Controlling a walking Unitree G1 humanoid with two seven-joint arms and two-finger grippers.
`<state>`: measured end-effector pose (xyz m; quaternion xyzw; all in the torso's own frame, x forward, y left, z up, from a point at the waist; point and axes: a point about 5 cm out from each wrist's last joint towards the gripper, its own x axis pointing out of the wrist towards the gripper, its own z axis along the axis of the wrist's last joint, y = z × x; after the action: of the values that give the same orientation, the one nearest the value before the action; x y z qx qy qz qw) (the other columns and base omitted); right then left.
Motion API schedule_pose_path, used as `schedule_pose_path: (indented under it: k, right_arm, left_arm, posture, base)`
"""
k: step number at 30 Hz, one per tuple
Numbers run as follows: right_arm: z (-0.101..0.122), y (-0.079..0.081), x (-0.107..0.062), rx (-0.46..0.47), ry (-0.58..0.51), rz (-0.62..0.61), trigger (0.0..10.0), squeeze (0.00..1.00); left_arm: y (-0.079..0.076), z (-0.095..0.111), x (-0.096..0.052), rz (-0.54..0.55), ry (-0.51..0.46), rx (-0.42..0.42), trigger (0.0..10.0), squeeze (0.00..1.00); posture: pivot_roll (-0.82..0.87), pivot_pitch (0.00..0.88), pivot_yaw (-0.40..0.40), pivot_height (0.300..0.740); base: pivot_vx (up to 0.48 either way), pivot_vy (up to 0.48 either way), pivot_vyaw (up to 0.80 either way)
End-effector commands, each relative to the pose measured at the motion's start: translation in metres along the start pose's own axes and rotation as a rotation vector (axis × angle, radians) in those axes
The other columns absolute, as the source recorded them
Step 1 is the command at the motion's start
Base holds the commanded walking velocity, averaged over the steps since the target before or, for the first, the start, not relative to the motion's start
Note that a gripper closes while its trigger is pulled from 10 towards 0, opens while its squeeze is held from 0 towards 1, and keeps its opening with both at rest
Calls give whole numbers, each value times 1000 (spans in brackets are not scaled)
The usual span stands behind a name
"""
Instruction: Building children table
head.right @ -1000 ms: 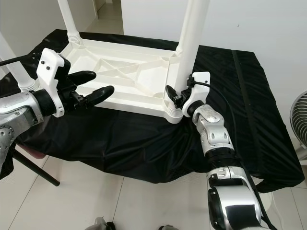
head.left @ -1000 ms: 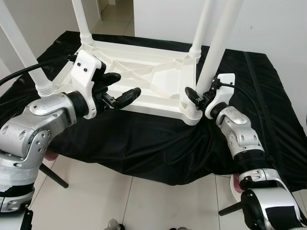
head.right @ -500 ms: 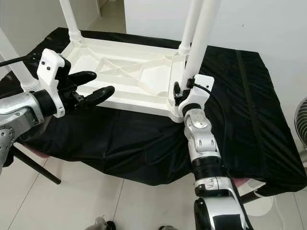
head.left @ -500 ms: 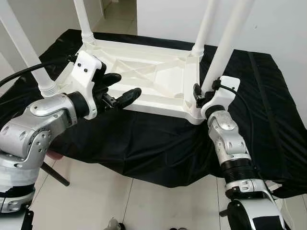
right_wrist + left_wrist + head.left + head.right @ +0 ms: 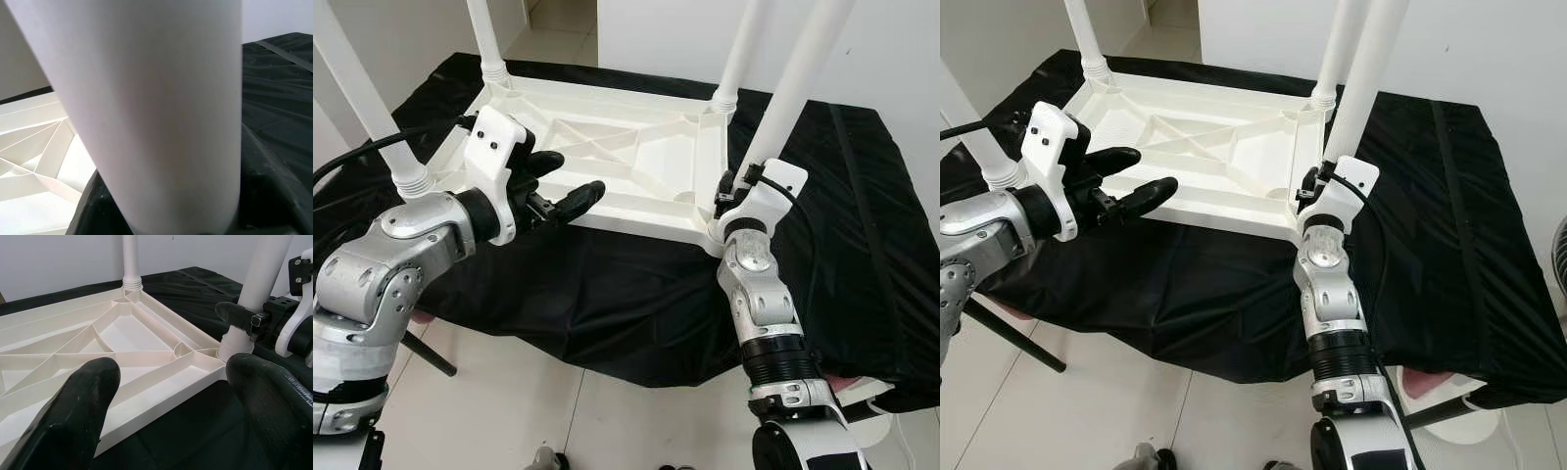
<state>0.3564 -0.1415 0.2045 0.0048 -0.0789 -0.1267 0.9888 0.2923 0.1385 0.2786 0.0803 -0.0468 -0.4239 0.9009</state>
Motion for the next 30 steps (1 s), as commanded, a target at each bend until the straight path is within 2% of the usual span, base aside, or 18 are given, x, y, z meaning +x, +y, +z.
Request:
schedule_pose_path:
  k: [1,3,4,6,8,10,11,16,18,20,22,30]
  right_arm:
    - [-60,-16,-12,-68,278,-26,10000,0]
    - [-57,-16,-12,-72,263,-32,10000,0]
    - [-56,-14,-11,-67,253,-3,10000,1000]
    - [-53,-13,-11,-47,238,9,10000,1000]
    - [-44,-4,-11,1,196,108,10000,992]
    - [-44,-4,-11,1,196,108,10000,992]
    - [-37,0,-10,27,160,163,10000,0]
    - [-21,3,-7,24,68,266,10000,0]
    - [-7,-1,-2,-26,-12,336,10000,0]
    - [-4,-2,-1,-35,-25,357,10000,0]
    - [4,-6,4,-82,-71,397,10000,0]
    - [11,-13,9,-131,-83,535,10000,0]
  left_arm:
    - [-6,1,0,-83,-2,9,10000,0]
    - [-6,1,0,-83,-2,9,10000,0]
    - [-6,1,0,-83,-2,9,10000,0]
    - [-6,1,0,-82,-2,10,10000,0]
    - [-6,1,0,-81,-3,11,10000,0]
    - [-6,1,0,-81,-3,11,10000,0]
    - [-6,1,0,-80,-4,11,10000,0]
    - [-6,2,-1,-78,-4,12,10000,0]
    - [-6,2,-1,-76,-5,12,10000,0]
    - [-6,2,-1,-75,-5,12,10000,0]
    - [-6,2,-2,-74,-4,14,10000,0]
    - [-5,2,-2,-73,-4,16,10000,0]
  posture:
    - [2,174,36,740]
    - [2,174,36,740]
    - [2,174,36,740]
    - [2,174,36,740]
    - [0,171,34,740]
    - [0,171,34,740]
    - [0,169,33,740]
    - [0,167,32,740]
    - [0,167,32,740]
    - [0,167,32,740]
    - [1,162,33,740]
    - [1,160,37,740]
  base:
    - [0,0,0]
    - [0,0,0]
    - [0,0,0]
    - [0,0,0]
    - [0,0,0]
    - [0,0,0]
    - [0,0,0]
    - [0,0,0]
    - [0,0,0]
    - [0,0,0]
    - [0,0,0]
    - [0,0,0]
